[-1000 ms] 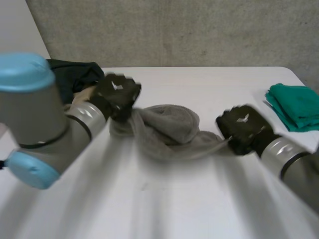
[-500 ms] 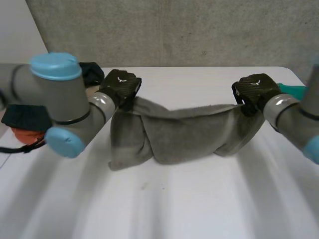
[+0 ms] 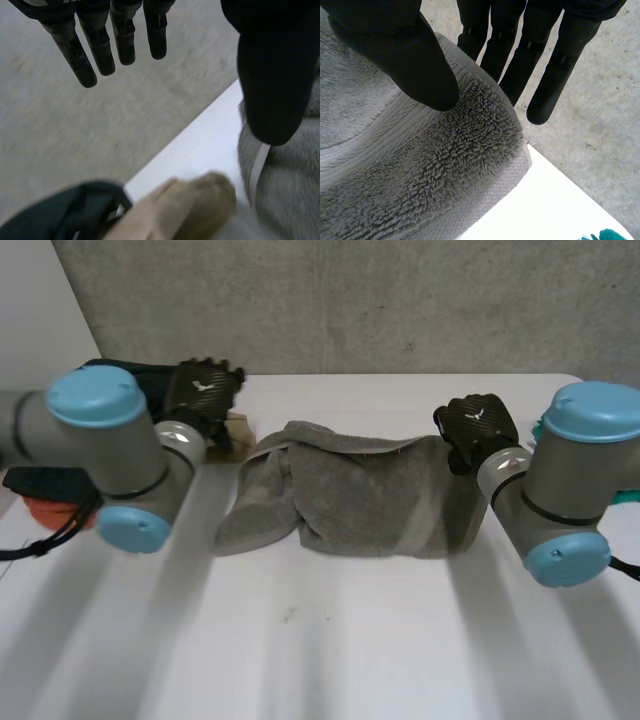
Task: Fold the laundry.
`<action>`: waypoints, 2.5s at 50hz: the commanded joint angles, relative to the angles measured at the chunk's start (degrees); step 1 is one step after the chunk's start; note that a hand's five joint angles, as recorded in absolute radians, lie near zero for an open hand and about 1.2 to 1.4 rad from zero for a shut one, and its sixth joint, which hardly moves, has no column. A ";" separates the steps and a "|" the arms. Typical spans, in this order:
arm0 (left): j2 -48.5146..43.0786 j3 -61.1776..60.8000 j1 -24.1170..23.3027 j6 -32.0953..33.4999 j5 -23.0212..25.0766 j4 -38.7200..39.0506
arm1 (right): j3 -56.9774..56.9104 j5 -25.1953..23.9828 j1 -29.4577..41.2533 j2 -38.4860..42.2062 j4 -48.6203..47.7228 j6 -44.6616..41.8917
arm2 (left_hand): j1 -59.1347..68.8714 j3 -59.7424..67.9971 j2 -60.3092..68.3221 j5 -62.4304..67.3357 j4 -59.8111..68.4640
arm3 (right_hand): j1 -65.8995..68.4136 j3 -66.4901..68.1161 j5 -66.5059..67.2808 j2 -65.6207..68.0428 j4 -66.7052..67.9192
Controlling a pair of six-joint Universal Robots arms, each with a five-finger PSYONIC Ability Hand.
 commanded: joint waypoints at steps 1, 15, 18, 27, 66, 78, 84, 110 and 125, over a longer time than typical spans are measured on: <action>6.45 -5.90 3.74 -13.36 -2.56 -10.18 | 4.85 -5.44 -0.33 -6.86 0.18 -0.01 | 1.06 0.51 0.53 1.35 1.07 | 15.60 12.28 13.32 12.58 11.42; -2.67 0.32 5.95 -25.42 6.67 -8.43 | 12.59 -15.64 -2.88 -24.26 0.36 1.05 | 0.56 0.00 0.03 0.85 0.56 | 15.60 12.28 13.32 12.58 11.42; -6.53 4.44 5.77 -25.51 8.33 -8.26 | 13.99 -16.87 -2.88 -28.38 0.36 1.31 | 1.06 0.51 0.53 1.35 1.06 | 15.60 12.28 13.32 12.58 11.42; -15.33 12.28 3.84 -26.04 15.89 -7.99 | 15.67 -21.35 -2.88 -36.92 0.62 5.35 | 5.10 4.55 4.57 5.39 5.10 | 15.60 12.28 13.32 12.58 11.42; 1.72 2.87 3.40 3.57 8.17 -21.97 | -9.54 -8.35 -15.45 -6.44 27.69 -16.53 | 62.27 61.72 61.74 62.56 62.27 | 15.60 12.28 13.32 12.58 11.42; 0.21 20.99 0.76 6.31 6.84 16.15 | -24.94 0.18 -12.19 -6.34 -9.73 -7.57 | 62.27 61.72 61.74 62.56 62.27 | 15.60 12.28 13.32 12.58 11.42; 6.37 14.76 1.02 6.31 6.93 18.47 | -21.52 -0.79 -11.93 -8.80 -14.15 -7.56 | 62.27 61.72 61.74 62.56 62.27 | 15.60 12.28 13.32 12.58 11.42; 6.03 -30.34 3.31 6.83 6.85 15.74 | 17.43 -12.48 -16.58 -10.13 -3.69 -6.77 | 51.72 51.17 51.19 52.01 51.73 | 15.60 12.28 13.32 12.58 11.42; 6.19 -33.15 6.91 7.19 6.58 15.56 | 16.46 -11.86 -18.52 -9.33 -3.51 -6.69 | 19.73 19.18 19.20 20.02 19.74 | 15.60 12.28 13.32 12.58 11.42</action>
